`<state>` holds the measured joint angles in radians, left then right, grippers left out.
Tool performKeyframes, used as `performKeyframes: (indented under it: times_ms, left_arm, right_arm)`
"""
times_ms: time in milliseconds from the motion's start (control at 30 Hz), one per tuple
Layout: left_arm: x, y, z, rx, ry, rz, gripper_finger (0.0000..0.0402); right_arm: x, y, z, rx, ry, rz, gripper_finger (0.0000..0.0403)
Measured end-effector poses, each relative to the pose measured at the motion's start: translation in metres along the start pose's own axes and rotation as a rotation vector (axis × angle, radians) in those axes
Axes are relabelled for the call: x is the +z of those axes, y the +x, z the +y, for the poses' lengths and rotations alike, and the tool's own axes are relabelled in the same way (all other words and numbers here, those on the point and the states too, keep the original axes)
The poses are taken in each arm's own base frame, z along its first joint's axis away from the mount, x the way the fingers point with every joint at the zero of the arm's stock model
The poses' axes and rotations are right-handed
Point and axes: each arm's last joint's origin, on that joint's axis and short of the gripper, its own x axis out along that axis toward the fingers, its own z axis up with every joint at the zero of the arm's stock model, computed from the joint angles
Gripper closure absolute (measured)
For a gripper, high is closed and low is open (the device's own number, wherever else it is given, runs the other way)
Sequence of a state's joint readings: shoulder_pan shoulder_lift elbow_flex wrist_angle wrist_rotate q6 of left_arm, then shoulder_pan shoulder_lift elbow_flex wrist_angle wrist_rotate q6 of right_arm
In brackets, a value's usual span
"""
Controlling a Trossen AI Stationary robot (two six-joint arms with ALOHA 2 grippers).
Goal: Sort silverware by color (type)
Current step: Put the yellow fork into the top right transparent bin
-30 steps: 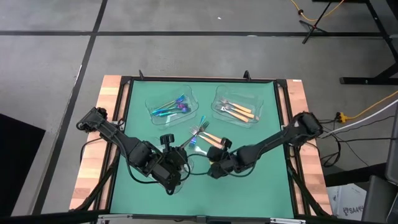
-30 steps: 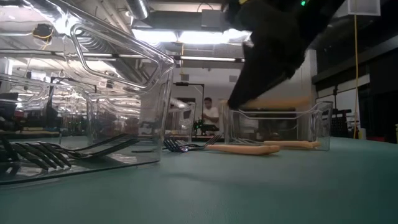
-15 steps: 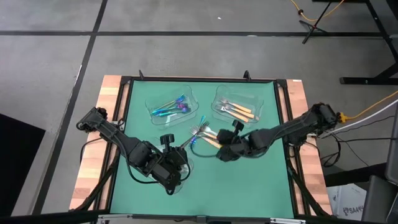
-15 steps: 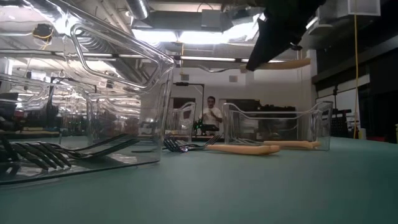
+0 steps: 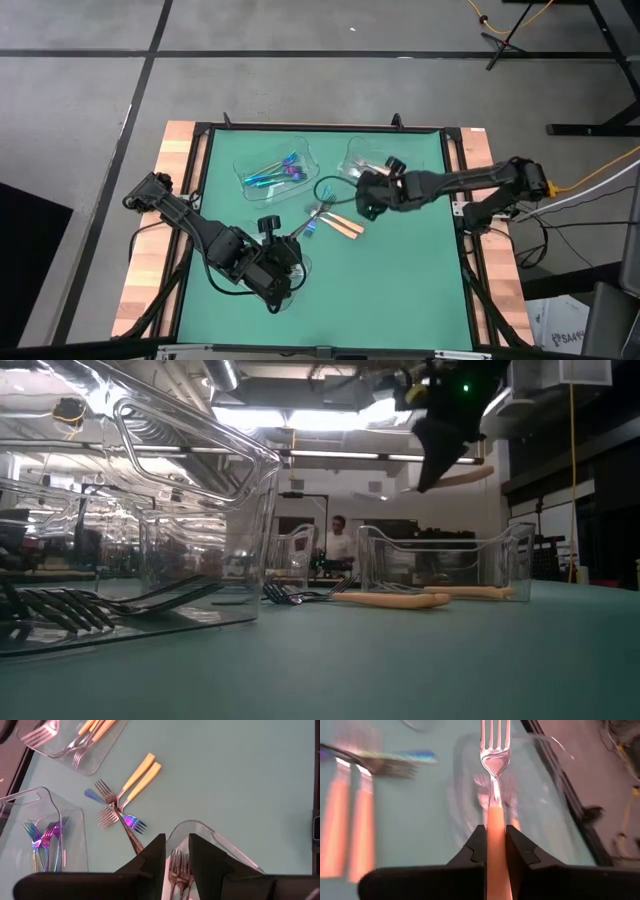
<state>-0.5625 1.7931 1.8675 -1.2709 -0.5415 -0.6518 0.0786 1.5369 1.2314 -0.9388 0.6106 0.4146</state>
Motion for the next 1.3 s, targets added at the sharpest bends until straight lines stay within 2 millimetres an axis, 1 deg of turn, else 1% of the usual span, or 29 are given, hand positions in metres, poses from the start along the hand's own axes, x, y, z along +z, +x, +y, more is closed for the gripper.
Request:
performKeyframes:
  times_ms: [167, 367, 533, 667, 800, 933, 1100, 1300]
  left_arm:
    - [0.0, 0.0, 0.0, -0.002, -0.002, -0.003, 0.0324]
    - [0.001, 0.0, 0.0, -0.005, -0.005, -0.006, 0.0324]
    - [0.001, 0.0, -0.001, -0.005, -0.005, -0.006, 0.0324]
    - [0.001, 0.0, -0.001, -0.004, -0.004, -0.006, 0.0324]
    - [0.001, 0.0, -0.001, -0.004, -0.004, -0.006, 0.0324]
    - [0.001, 0.0, -0.001, -0.004, -0.004, -0.006, 0.0324]
    - [0.001, 0.0, 0.0, -0.004, -0.005, -0.006, 0.0324]
    - [0.001, 0.0, 0.0, -0.004, -0.004, -0.006, 0.0324]
  right_arm:
    - [0.001, 0.011, -0.025, -0.058, -0.041, 0.075, 0.0383]
    - [0.002, 0.026, -0.049, -0.104, -0.057, 0.147, 0.0381]
    - [-0.011, 0.044, -0.063, -0.104, -0.075, 0.243, 0.0383]
    - [-0.026, 0.064, -0.069, -0.105, -0.064, 0.298, 0.038]
    - [-0.036, 0.085, -0.07, -0.003, -0.059, 0.274, 0.038]
    - [-0.041, 0.103, -0.07, 0.086, -0.057, 0.202, 0.038]
    - [-0.045, 0.115, -0.078, 0.126, -0.05, 0.167, 0.0379]
    - [-0.055, 0.128, -0.09, 0.203, 0.023, 0.172, 0.0377]
